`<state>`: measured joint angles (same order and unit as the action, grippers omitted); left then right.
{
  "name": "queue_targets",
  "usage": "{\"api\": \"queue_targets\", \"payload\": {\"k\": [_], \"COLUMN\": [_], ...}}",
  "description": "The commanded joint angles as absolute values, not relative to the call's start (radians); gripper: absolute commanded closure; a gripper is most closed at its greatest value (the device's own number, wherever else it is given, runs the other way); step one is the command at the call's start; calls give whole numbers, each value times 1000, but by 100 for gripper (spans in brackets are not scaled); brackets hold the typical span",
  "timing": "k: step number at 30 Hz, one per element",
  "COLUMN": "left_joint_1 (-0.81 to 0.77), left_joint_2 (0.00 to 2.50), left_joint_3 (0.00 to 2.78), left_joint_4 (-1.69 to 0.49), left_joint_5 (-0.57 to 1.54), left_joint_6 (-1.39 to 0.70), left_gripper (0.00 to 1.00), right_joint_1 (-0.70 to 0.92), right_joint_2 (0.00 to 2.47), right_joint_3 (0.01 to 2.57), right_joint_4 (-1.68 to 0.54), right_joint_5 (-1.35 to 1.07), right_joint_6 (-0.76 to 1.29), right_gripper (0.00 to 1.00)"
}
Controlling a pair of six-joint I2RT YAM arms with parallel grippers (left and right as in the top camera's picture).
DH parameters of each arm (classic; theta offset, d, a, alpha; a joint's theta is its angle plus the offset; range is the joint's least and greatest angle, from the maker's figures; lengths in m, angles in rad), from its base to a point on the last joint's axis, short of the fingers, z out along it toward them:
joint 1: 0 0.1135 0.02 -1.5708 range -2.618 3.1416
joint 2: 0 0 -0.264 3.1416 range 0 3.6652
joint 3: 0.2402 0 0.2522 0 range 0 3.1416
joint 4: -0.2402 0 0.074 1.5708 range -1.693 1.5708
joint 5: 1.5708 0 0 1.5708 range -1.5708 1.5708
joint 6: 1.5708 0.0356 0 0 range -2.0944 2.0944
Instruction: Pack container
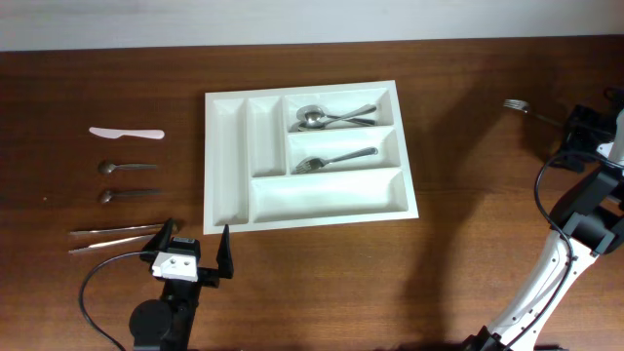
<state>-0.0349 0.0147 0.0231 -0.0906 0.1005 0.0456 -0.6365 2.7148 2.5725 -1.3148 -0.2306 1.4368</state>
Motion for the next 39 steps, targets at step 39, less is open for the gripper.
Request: {"api": "queue_targets", "payload": {"k": [39], "left_joint_1": [-30], "left_joint_2": [6], "left_joint_3": [19], "left_joint_4": [-94], "left_joint_5": [97], "left_joint_6": [54], "left_gripper": [1], "right_joint_1": [-487], "right_joint_2": [2767], "right_joint_3": [2961], "right_joint_4": [-1054], "right_joint_5": [-171], "right_joint_6": [-37], "right_gripper": [11]}}
